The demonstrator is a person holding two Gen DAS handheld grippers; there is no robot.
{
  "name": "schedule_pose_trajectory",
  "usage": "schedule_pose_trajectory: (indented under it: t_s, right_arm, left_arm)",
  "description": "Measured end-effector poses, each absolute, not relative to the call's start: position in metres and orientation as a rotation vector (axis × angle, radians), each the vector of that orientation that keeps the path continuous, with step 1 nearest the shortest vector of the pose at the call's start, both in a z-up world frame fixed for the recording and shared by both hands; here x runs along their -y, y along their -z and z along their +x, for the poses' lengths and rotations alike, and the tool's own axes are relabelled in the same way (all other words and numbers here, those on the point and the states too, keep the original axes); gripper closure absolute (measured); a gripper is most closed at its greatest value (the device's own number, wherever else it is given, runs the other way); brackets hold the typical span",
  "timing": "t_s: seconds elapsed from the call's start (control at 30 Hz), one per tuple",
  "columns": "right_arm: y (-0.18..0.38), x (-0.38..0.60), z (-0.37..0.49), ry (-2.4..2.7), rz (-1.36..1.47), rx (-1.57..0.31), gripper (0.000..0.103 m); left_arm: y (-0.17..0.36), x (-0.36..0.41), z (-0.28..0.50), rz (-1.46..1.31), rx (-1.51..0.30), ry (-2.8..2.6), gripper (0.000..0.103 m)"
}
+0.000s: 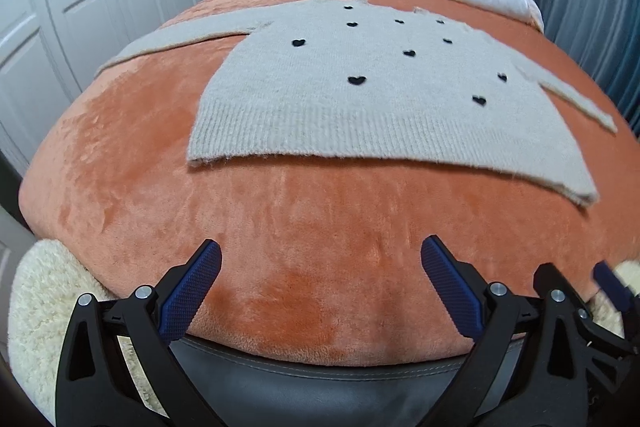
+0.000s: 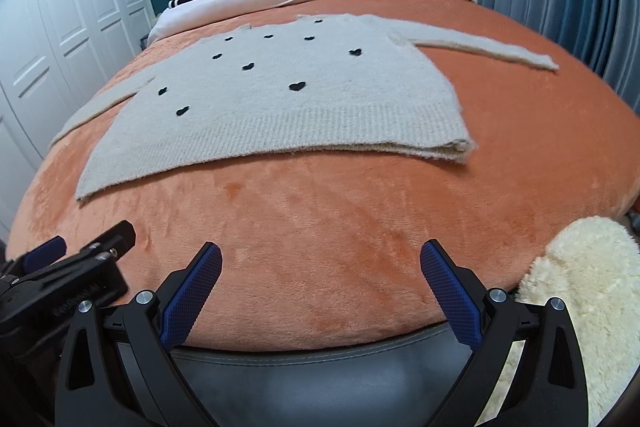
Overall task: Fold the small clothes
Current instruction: 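Move the right tool to the sweater's cuff and close on it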
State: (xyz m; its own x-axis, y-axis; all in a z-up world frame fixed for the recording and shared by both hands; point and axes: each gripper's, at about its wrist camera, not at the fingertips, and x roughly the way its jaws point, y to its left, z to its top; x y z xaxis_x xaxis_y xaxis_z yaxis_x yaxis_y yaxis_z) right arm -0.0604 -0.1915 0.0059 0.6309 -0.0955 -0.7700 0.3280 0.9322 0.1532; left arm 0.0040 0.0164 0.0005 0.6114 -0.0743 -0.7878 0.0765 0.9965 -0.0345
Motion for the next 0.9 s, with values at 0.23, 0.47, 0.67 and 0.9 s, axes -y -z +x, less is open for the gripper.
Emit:
schedule_pose_trajectory:
  t_s: [0.23, 0.47, 0.67, 0.9]
  right_arm:
    - [-0.021, 0.34, -0.02, 0.441, 0.567, -0.776, 0.005]
    - [-0.037, 0.543, 0.048, 0.732, 0.767, -0.658, 0.005]
    - [-0.005, 0.648, 0.099, 0.891, 0.877, -0.672, 0.005]
    - [0.01, 0.671, 0.154, 0.88, 0.86, -0.695, 0.091]
  left_arm:
    - [-0.005, -0.047, 0.037, -0.112, -0.933, 0.044, 0.005]
    - [-0.005, -0.048, 0.082, -0.125, -0.96, 0.03, 0.005]
    - [0.0, -0.028, 0.122, -0.09, -0.994, 0.036, 0.005]
    - [0.008, -0.021, 0.154, -0.122, -1.001, 0.044, 0.005]
